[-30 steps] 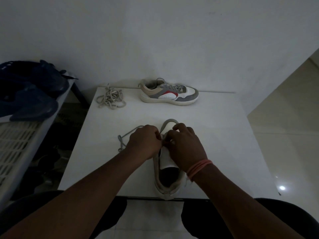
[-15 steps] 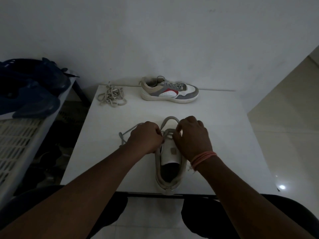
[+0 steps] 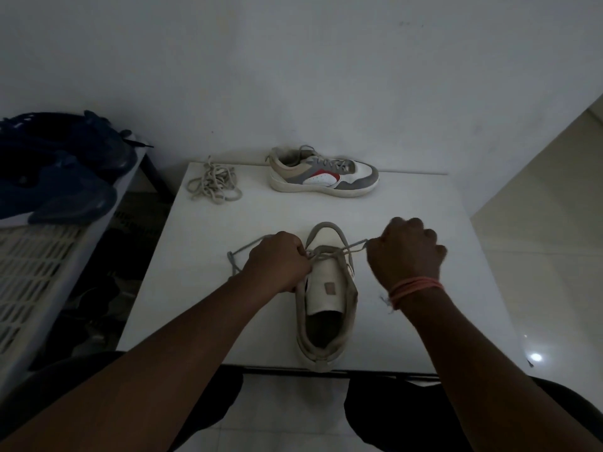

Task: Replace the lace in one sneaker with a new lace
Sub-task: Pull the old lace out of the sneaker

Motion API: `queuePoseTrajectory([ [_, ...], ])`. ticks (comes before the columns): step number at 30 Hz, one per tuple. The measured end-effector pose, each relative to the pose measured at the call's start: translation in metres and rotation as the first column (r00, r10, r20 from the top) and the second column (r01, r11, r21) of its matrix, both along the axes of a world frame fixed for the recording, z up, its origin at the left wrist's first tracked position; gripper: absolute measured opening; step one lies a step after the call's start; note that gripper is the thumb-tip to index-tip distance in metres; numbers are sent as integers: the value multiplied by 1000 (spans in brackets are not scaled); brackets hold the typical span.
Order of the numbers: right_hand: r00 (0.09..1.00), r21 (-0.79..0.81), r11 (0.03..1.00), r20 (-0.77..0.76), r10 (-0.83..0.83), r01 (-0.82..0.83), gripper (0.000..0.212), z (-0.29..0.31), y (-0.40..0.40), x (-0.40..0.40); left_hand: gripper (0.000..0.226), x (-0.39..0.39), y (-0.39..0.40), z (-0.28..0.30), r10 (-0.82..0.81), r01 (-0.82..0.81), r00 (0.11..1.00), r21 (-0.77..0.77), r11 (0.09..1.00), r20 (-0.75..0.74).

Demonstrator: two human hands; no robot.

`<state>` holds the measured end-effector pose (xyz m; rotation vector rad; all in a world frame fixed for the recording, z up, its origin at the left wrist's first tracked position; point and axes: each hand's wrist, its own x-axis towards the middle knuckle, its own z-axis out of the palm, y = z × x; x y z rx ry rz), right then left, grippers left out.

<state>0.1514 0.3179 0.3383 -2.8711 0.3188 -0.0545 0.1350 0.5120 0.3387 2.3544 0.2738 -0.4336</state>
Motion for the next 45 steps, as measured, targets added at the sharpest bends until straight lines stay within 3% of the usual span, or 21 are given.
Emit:
queuePoseTrajectory([
  [2,978,114,972,-9,207,-205,29,-4,16,-9,9,1,-1,-1,-7,7,1000,6,1000,3],
  [4,924,49,925,-36,380,-378,30,-12,36,-17,12,1,-1,0,-19,19,1000,18,1000,-2],
  [6,904,-53,903,-47,424,-426,28,-21,47,-22,14,1,-1,-1,-27,27,1000,25,999,4],
  [9,949,-111,946,40,312,-306,25,-15,37,-14,13,0,0,-2,3,-3,1000,1,1000,-5],
  [11,989,-141,987,112,96,-80,23,-2,14,-2,9,0,1,-2,16,-17,1000,-23,1000,-23],
  [14,988,-128,981,65,-138,145,23,7,-16,6,9,0,1,-2,5,-6,999,-28,1000,-32],
  [16,998,-72,995,1,-69,69,31,4,-12,-1,7,0,1,-1,8,-9,999,-31,999,-34],
  [18,989,16,989,-25,146,-146,42,-3,9,-14,7,1,0,-2,4,-5,999,-33,999,-36],
  [20,939,-25,940,-62,338,-340,39,-13,33,-24,9,2,-1,-2,-11,10,999,-22,1000,-33],
  [22,917,-85,914,-77,392,-398,33,-20,47,-27,9,2,-1,-2,-13,12,1000,-20,1000,-28],
  [25,938,-119,930,-35,345,-347,23,-19,42,-19,9,2,0,-2,-10,9,999,-35,999,-39],
  [28,998,-133,990,41,54,-48,22,0,11,-2,8,1,1,-3,26,-28,999,-58,998,-45],
  [31,989,-172,976,-28,-143,136,25,6,-18,4,7,1,1,-4,22,-24,999,-44,999,-44],
  [33,996,-144,989,-73,-48,37,39,3,-12,-2,7,2,1,-4,16,-18,999,-42,999,-44],
  [35,979,-87,978,-85,184,-191,55,-2,10,-14,7,2,0,-3,5,-7,999,-36,999,-47],
  [37,925,-84,924,-116,362,-372,48,-10,37,-24,11,2,-1,-1,-19,19,999,-2,1000,-38],
  [39,905,-116,899,-112,410,-422,33,-16,52,-29,12,2,-1,0,-29,29,999,27,999,-25],
  [42,943,-86,939,-27,332,-333,22,-13,42,-21,12,1,1,-1,-10,10,1000,14,1000,-30],
  [45,995,-78,997,102,15,-8,18,2,7,-1,14,0,2,-2,-25,26,999,43,999,-21],
])
